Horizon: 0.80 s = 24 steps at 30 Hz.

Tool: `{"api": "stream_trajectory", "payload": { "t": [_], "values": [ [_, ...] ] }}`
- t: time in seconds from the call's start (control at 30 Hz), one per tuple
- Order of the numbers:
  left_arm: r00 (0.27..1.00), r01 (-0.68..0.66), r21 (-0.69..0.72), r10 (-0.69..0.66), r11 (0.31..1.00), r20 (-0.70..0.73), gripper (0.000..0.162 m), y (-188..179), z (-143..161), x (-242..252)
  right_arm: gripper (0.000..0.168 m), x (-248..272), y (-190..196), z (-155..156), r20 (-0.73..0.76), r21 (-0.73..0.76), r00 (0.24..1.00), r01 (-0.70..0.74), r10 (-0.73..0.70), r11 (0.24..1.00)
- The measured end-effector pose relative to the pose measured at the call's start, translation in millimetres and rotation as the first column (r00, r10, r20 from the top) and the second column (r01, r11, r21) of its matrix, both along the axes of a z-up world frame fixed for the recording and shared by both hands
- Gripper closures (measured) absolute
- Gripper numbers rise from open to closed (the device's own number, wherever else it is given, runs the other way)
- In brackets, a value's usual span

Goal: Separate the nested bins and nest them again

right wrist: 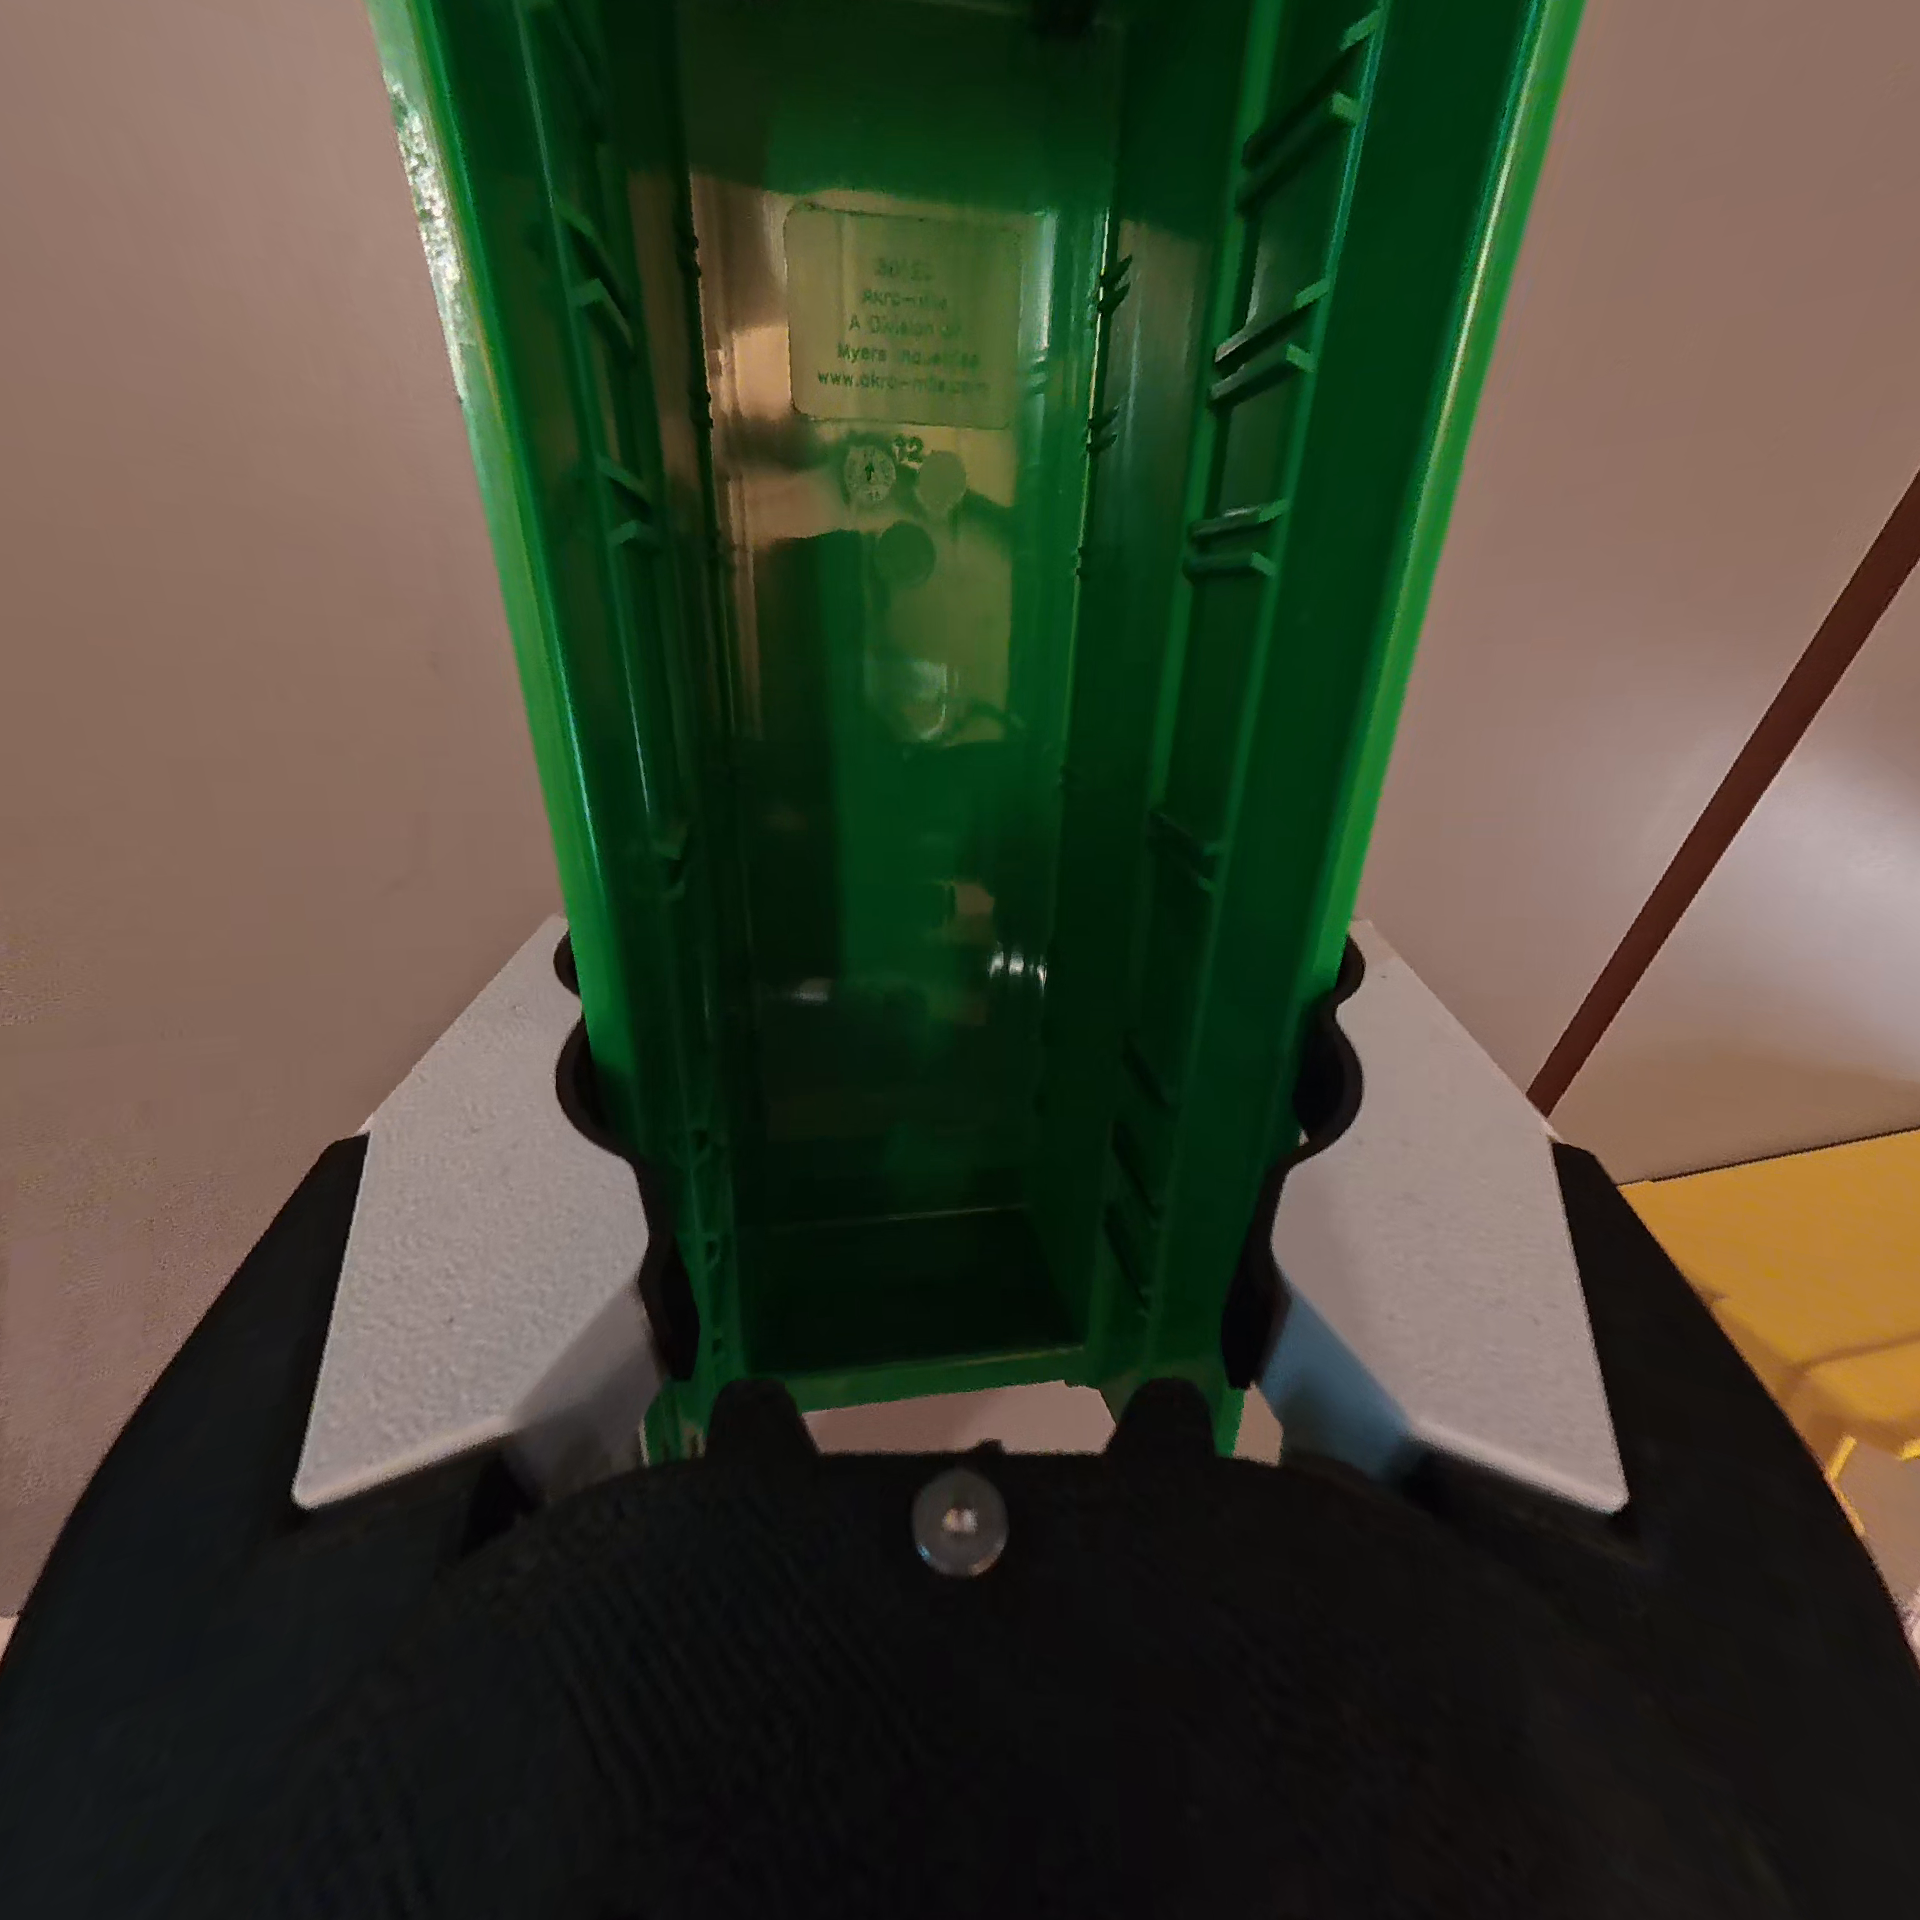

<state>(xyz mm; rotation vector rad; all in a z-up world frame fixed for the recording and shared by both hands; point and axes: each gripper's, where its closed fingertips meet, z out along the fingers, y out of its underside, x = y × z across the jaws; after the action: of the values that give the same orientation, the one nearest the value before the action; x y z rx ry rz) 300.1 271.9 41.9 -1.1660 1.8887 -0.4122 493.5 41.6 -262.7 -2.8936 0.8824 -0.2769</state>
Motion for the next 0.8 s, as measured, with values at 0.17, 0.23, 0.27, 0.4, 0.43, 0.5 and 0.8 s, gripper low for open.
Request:
{"api": "stream_trajectory", "payload": {
  "t": [0.17,0.23,0.27,0.4,0.43,0.5,0.8],
  "values": [
    [0.98,-0.079,-0.185,0.111,0.979,0.168,0.088,32.2,-72.6,-89.4,0.036,1.0,-0.8,0.0,0.004,-0.008,1.0,-0.024,0.024,1.0],
    [0.95,-0.191,-0.239,0.241,0.952,0.201,0.086,64.4,-102.0,-120.6,0.036,1.3,-1.1,0.1,0.003,-0.006,1.0,-0.028,0.028,1.0],
    [0.927,-0.243,-0.287,0.309,0.927,0.214,0.086,79.5,-112.8,-133.3,0.038,1.5,-1.6,0.3,-0.002,-0.009,1.0,-0.026,0.026,1.0],
    [0.841,-0.287,-0.45,0.447,0.846,0.305,0.085,120.2,-133.4,-160.5,0.047,3.1,-2.1,2.4,-0.03,-0.018,1.0,0.002,-0.003,1.0],
    [0.825,-0.287,-0.479,0.468,0.83,0.317,0.084,127.5,-138.1,-162.8,0.049,3.3,-2.5,2.7,-0.037,-0.02,0.999,0.009,-0.009,1.0],
    [0.818,-0.276,-0.516,0.48,0.811,0.318,0.081,135.3,-148.9,-164.2,0.051,3.4,-3.6,3.3,-0.05,-0.021,0.999,0.019,-0.02,1.0],
    [0.839,-0.159,-0.617,0.435,0.771,0.327,0.071,132.9,-171.1,-152.8,0.049,4.5,-3.0,3.4,-0.065,-0.006,0.996,0.056,-0.056,0.998]
  ]
}}
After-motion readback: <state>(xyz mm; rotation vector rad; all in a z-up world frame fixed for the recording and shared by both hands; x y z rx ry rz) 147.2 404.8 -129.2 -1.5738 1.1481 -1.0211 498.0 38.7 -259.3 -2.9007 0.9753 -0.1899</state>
